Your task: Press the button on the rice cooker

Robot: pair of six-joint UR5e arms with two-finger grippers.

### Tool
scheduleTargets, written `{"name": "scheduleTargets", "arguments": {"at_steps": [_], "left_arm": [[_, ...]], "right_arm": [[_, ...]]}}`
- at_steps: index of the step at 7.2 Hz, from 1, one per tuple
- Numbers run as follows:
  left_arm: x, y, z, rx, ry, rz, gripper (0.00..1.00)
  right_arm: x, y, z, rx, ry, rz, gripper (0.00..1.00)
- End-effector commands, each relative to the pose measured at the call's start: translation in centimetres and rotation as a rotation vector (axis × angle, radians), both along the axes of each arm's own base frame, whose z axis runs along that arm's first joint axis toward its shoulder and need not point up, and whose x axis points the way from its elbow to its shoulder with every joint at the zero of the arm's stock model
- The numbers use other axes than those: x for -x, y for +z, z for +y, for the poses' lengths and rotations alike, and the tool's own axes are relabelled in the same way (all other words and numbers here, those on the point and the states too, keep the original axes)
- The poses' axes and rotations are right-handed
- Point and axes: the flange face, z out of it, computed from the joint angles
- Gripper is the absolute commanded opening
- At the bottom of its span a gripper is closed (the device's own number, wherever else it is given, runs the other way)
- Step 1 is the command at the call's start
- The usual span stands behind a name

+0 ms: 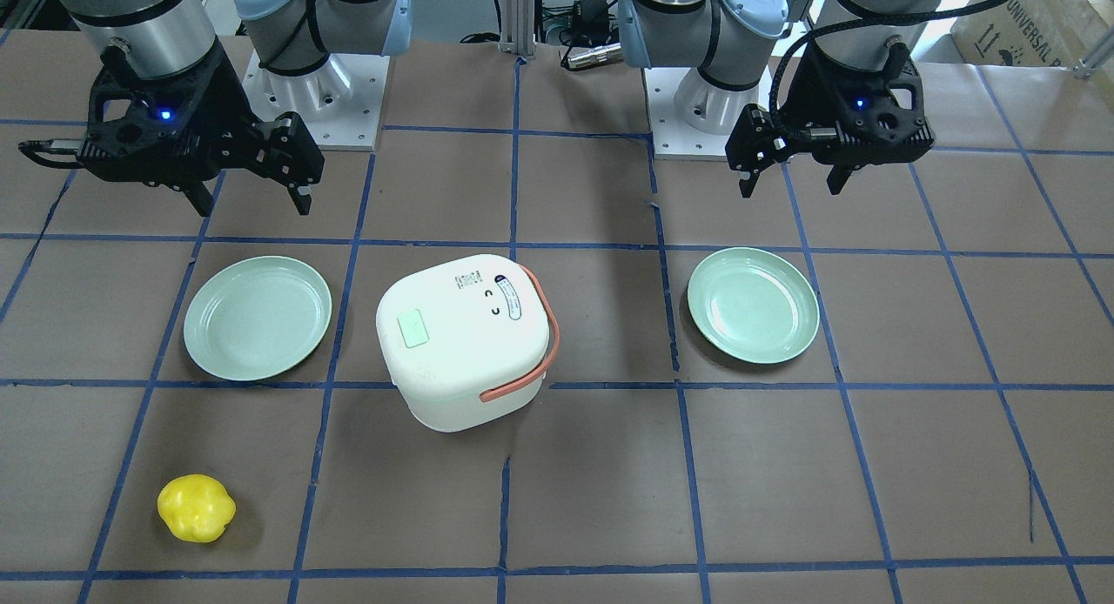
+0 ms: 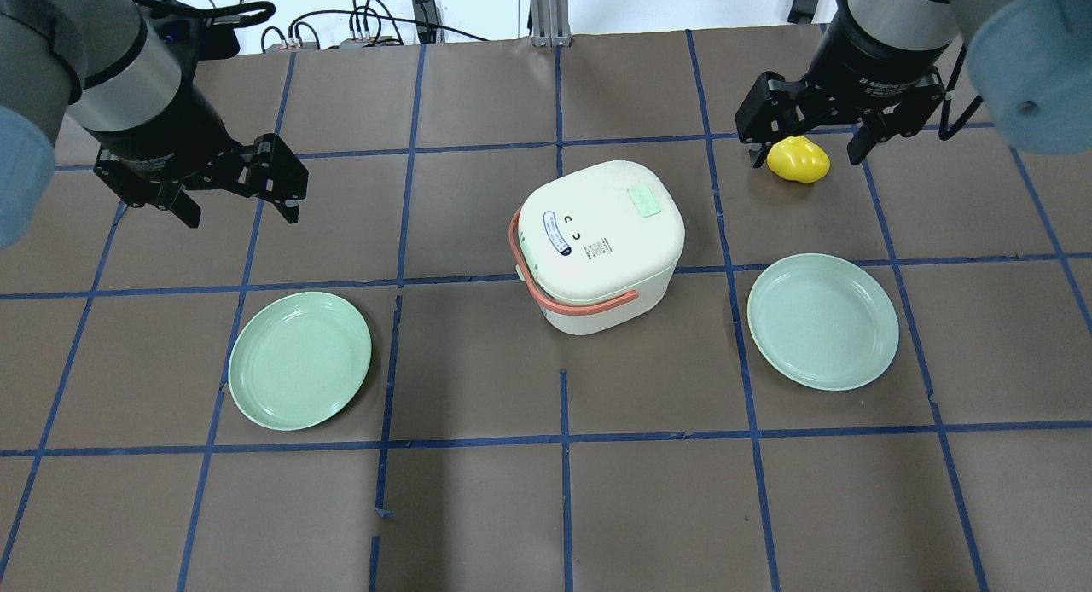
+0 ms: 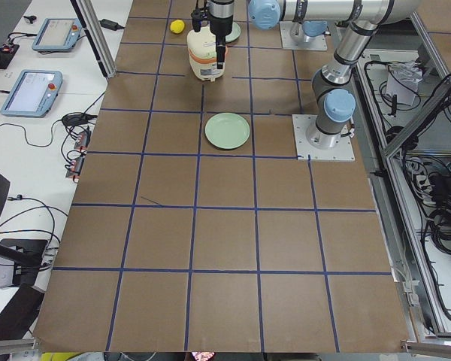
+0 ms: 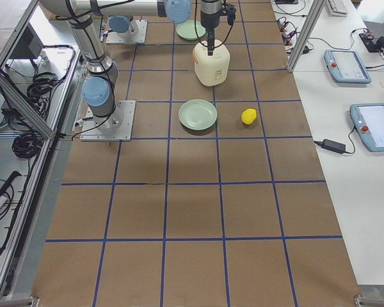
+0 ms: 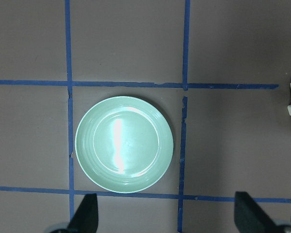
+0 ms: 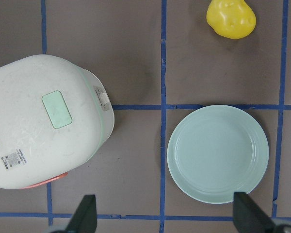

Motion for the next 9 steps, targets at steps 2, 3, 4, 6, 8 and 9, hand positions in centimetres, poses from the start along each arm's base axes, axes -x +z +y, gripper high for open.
{"name": "scheduleTargets", "arguments": {"at_steps": [2, 3, 4, 6, 8, 9], "left_arm": [[0.0, 0.0, 0.0, 0.0, 0.0, 0.0, 1.0], [0.0, 0.0, 0.0, 0.0, 0.0, 0.0, 1.0], [0.0, 0.0, 0.0, 0.0, 0.0, 0.0, 1.0], [0.0, 0.0, 0.0, 0.0, 0.0, 0.0, 1.0], [0.0, 0.0, 0.0, 0.0, 0.0, 0.0, 1.0], [0.0, 0.0, 0.0, 0.0, 0.0, 0.0, 1.0]], "right_arm": [[0.1, 0.0, 0.0, -0.001, 0.0, 0.001, 1.0], [0.1, -0.1, 0.1, -0.007, -0.002, 0.001, 1.0], [0.1, -0.2, 0.2, -0.018, 0.001, 0.0, 1.0], [0.0, -0.2, 1.0, -0.059, 0.002, -0.005, 1.0], [0.2, 0.2, 1.3, -0.052, -0.002, -0.004, 1.0], [0.2, 0.3, 1.4, -0.052, -0.002, -0.004, 1.0]]}}
